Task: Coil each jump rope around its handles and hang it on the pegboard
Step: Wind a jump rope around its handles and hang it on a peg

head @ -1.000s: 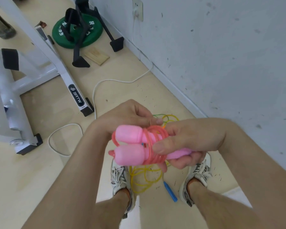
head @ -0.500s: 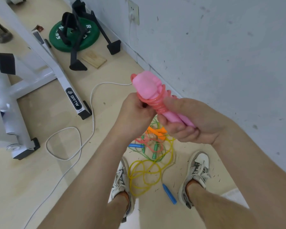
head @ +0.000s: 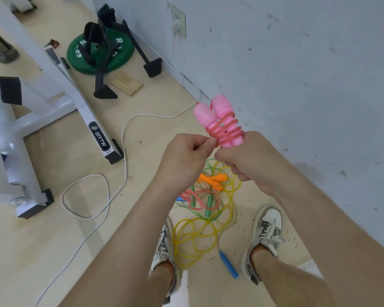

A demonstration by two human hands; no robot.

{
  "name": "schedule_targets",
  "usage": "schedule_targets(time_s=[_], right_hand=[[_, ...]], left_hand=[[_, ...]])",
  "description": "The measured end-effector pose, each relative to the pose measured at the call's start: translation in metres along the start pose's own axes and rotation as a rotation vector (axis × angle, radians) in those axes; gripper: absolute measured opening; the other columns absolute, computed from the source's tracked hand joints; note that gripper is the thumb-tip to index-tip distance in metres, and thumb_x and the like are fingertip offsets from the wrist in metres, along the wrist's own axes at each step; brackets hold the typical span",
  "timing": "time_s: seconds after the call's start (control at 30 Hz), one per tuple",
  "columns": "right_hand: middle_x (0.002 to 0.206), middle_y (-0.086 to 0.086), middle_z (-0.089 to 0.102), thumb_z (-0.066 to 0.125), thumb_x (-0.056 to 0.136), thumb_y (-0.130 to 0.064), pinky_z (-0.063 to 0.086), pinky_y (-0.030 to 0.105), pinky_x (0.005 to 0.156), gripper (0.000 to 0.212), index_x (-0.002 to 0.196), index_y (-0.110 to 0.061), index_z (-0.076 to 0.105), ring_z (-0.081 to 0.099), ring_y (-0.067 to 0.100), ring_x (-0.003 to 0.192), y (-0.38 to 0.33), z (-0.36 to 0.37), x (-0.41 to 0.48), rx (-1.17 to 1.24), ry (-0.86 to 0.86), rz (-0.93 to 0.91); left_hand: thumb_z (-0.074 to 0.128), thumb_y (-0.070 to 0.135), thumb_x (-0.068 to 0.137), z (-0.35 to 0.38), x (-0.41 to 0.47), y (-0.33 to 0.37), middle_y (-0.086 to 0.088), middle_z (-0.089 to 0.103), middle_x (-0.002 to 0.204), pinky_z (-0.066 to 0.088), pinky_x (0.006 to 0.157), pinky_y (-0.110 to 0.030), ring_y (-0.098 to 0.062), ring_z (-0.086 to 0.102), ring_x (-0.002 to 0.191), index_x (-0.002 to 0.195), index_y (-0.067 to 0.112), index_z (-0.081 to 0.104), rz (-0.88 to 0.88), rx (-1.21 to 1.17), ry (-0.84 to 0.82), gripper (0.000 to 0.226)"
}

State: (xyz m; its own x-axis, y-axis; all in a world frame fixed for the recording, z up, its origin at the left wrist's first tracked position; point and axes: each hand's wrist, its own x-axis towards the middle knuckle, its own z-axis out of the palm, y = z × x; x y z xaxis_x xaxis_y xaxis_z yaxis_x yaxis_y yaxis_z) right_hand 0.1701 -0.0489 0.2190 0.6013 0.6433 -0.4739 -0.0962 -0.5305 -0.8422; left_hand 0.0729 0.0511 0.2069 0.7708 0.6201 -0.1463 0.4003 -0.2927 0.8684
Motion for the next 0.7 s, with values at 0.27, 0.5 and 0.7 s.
schedule_targets(time_s=[0.27, 0.5, 0.7], right_hand=[[0.055, -0.001, 0.036, 0.057, 0.089, -0.021, 0.023, 0.023, 0.041, 0.025, 0.066, -0.018, 0.048, 0.027, 0.012, 0.044, -0.004, -0.007, -0.003, -0.047, -0.105, -0.042], [0.054, -0.004, 0.034, 0.049, 0.093, -0.004, 0.018, 0.017, 0.037, 0.027, 0.072, -0.018, 0.041, 0.023, 0.009, 0.044, -0.006, -0.017, -0.009, 0.089, -0.332, -0.010], [0.050, -0.005, 0.034, 0.055, 0.093, -0.021, 0.024, 0.021, 0.040, 0.026, 0.069, -0.020, 0.044, 0.027, 0.011, 0.040, -0.003, 0.000, -0.003, 0.059, -0.137, -0.055]], left_hand=[[0.058, 0.020, 0.094, -0.007, -0.001, -0.001, 0.003, 0.035, 0.056, 0.023, 0.045, -0.020, -0.008, 0.026, 0.047, 0.065, 0.020, 0.066, -0.061, -0.217, -0.080, 0.031], [0.057, 0.011, 0.093, 0.003, -0.013, 0.014, 0.019, 0.051, 0.043, 0.030, 0.043, -0.004, 0.006, 0.044, 0.040, 0.093, 0.006, 0.066, -0.076, -0.475, -0.122, 0.010], [0.054, 0.041, 0.094, 0.014, -0.001, -0.001, 0.011, 0.037, 0.047, 0.024, 0.048, -0.026, -0.008, 0.029, 0.049, 0.075, 0.008, 0.069, 0.077, -0.140, 0.218, 0.040]])
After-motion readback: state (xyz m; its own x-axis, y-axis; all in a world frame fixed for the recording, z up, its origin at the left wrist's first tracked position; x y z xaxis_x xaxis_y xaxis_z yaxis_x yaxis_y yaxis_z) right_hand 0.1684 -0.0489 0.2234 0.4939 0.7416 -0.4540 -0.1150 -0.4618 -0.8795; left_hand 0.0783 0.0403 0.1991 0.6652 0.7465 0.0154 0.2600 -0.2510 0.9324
